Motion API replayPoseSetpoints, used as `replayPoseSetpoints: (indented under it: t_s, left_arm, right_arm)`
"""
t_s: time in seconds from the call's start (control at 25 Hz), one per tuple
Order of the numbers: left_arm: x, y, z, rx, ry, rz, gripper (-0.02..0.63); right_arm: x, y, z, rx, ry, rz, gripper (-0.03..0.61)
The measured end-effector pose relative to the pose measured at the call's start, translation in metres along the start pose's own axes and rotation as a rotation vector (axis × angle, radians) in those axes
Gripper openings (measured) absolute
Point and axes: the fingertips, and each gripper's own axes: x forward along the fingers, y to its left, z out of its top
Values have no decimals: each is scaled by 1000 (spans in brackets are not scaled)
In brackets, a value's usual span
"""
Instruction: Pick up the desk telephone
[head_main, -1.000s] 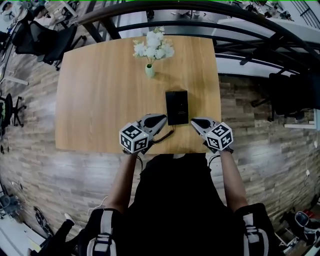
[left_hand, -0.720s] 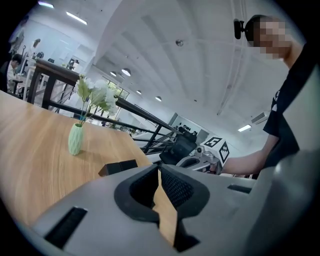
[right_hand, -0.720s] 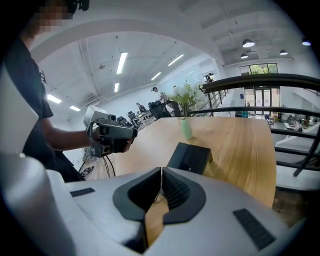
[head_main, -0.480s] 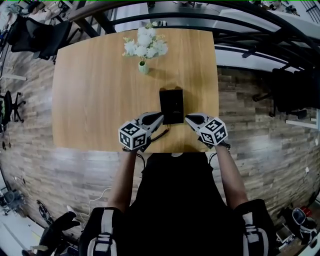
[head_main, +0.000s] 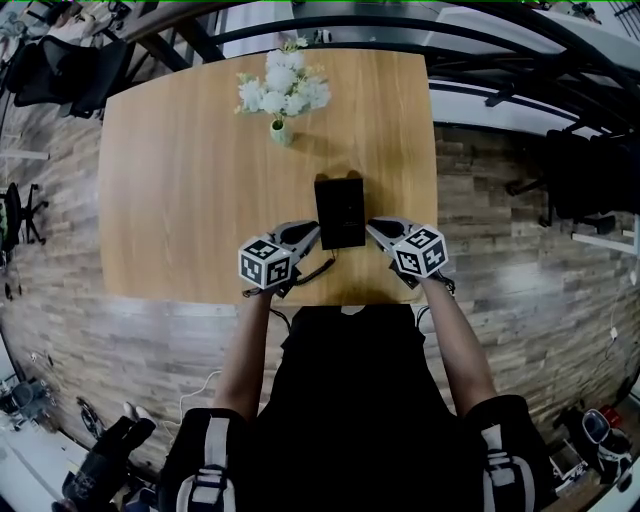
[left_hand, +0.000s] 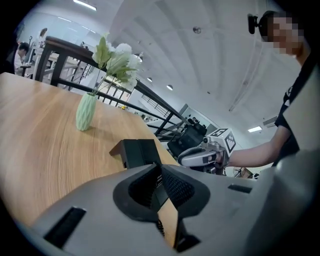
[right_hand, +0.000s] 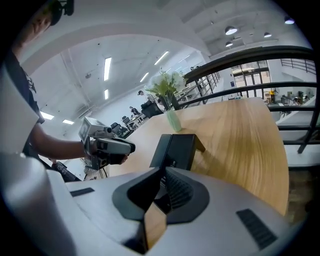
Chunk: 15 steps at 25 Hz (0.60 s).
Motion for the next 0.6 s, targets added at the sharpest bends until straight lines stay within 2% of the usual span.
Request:
replayPoseSetpoints:
  t_s: [0.28,0.44,0.6]
  left_arm:
    - [13,23,-9,-58,18,-5,72]
    - [17,35,-21,-69,51,14,101]
    - [21,44,-30,-91,80,21,133]
  right_arm:
    - [20,-13,-16,26,57,1,41]
    - [28,-20,-26,52,78,-5,127]
    - [34,-25,-27,79,83,-4,156]
